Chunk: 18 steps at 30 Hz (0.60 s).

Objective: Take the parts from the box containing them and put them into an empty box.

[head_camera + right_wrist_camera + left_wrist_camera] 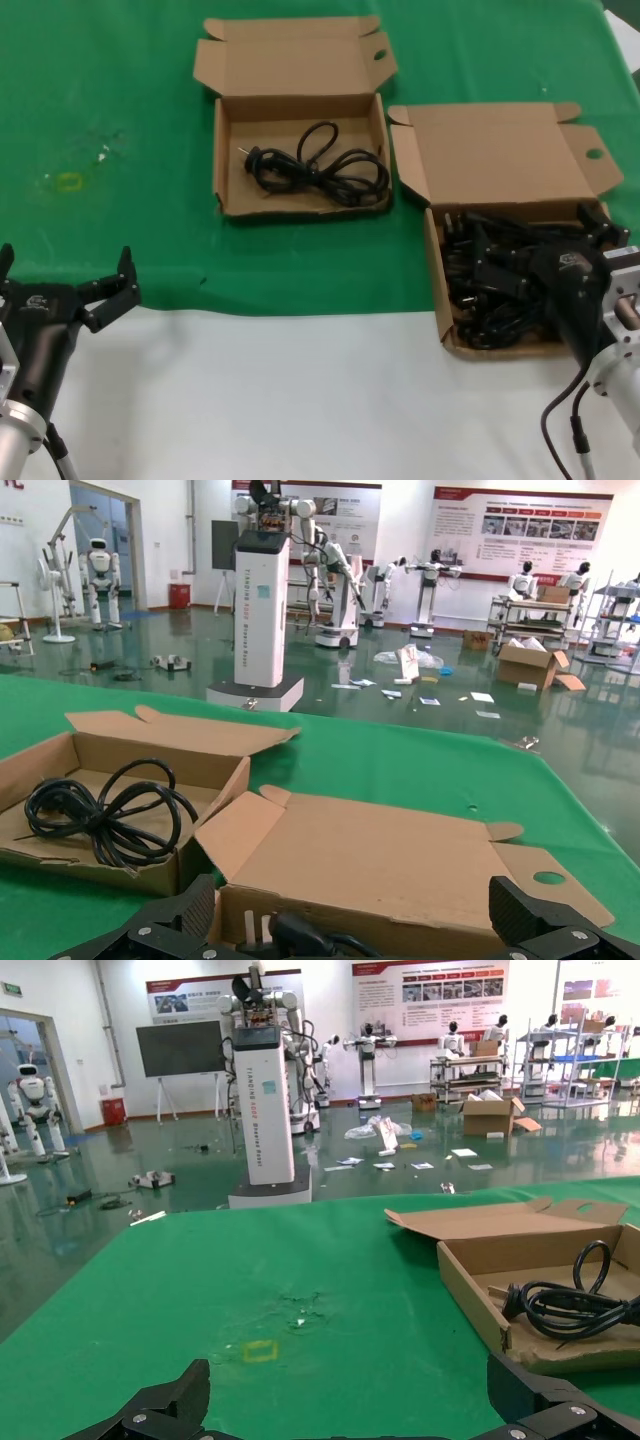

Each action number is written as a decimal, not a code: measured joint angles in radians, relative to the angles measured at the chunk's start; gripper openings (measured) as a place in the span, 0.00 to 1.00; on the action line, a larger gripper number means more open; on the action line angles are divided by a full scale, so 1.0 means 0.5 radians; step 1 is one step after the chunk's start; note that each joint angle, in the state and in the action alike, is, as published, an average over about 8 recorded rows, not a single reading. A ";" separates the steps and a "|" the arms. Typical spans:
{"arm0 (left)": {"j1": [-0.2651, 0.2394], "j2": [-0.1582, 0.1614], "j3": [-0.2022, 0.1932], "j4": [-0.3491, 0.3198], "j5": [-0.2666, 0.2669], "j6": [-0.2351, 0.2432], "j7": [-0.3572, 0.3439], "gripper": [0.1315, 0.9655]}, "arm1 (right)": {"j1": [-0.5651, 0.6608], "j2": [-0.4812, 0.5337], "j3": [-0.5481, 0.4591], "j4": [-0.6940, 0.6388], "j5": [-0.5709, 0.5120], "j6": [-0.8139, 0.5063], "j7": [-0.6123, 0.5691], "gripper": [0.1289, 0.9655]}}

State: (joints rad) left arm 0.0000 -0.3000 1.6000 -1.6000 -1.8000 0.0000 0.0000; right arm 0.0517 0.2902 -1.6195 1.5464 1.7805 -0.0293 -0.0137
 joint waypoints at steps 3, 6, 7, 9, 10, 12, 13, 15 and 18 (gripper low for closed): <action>0.000 0.000 0.000 0.000 0.000 0.000 0.000 1.00 | 0.000 0.000 0.000 0.000 0.000 0.000 0.000 1.00; 0.000 0.000 0.000 0.000 0.000 0.000 0.000 1.00 | 0.000 0.000 0.000 0.000 0.000 0.000 0.000 1.00; 0.000 0.000 0.000 0.000 0.000 0.000 0.000 1.00 | 0.000 0.000 0.000 0.000 0.000 0.000 0.000 1.00; 0.000 0.000 0.000 0.000 0.000 0.000 0.000 1.00 | 0.000 0.000 0.000 0.000 0.000 0.000 0.000 1.00; 0.000 0.000 0.000 0.000 0.000 0.000 0.000 1.00 | 0.000 0.000 0.000 0.000 0.000 0.000 0.000 1.00; 0.000 0.000 0.000 0.000 0.000 0.000 0.000 1.00 | 0.000 0.000 0.000 0.000 0.000 0.000 0.000 1.00; 0.000 0.000 0.000 0.000 0.000 0.000 0.000 1.00 | 0.000 0.000 0.000 0.000 0.000 0.000 0.000 1.00; 0.000 0.000 0.000 0.000 0.000 0.000 0.000 1.00 | 0.000 0.000 0.000 0.000 0.000 0.000 0.000 1.00; 0.000 0.000 0.000 0.000 0.000 0.000 0.000 1.00 | 0.000 0.000 0.000 0.000 0.000 0.000 0.000 1.00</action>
State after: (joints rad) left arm 0.0000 -0.3000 1.6000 -1.6000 -1.8000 0.0000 0.0000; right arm 0.0517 0.2902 -1.6196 1.5464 1.7805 -0.0293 -0.0137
